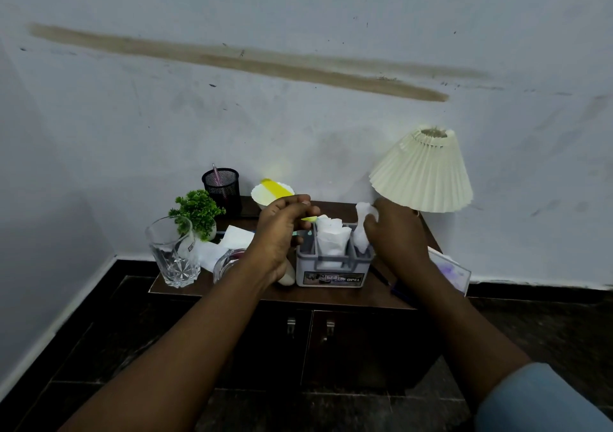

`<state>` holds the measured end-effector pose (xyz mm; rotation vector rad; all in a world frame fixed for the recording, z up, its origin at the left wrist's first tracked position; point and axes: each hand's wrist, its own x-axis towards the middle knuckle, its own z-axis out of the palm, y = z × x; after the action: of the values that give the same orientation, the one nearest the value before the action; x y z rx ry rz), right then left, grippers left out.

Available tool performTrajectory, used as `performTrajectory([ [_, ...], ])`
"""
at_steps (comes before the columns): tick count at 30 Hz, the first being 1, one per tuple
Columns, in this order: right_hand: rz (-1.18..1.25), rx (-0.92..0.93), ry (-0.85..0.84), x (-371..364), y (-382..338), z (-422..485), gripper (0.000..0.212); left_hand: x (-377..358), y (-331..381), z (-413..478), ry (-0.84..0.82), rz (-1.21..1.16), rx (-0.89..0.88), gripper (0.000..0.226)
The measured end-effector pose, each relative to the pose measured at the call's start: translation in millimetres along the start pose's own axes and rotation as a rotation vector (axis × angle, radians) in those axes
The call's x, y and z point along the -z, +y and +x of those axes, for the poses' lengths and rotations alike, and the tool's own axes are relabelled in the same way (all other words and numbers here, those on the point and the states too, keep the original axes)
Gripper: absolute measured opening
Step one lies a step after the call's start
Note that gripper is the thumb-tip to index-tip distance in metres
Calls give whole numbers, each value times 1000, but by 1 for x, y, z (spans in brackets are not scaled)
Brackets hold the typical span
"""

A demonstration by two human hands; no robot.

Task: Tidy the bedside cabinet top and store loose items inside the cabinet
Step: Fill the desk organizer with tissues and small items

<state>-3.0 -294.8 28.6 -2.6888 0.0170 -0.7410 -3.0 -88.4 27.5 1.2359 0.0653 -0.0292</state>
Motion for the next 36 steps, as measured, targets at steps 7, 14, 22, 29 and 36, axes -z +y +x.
performTrajectory([
  [7,37,-89,-147,-18,-6,-2,22,5,-1,1,41,24,11,15],
  [14,83,-127,-172,-11,-2,0,37,7,1,4,58,17,15,13],
  [22,93,-171,-91,4,1,3,35,26,31,7,100,97,-120,13],
  [29,129,-2,-2,5,-17,5,39,100,52,4,200,1061,-321,14],
  [36,140,212,4,-9,-52,7,36,103,21,16,54,1540,-335,18],
])
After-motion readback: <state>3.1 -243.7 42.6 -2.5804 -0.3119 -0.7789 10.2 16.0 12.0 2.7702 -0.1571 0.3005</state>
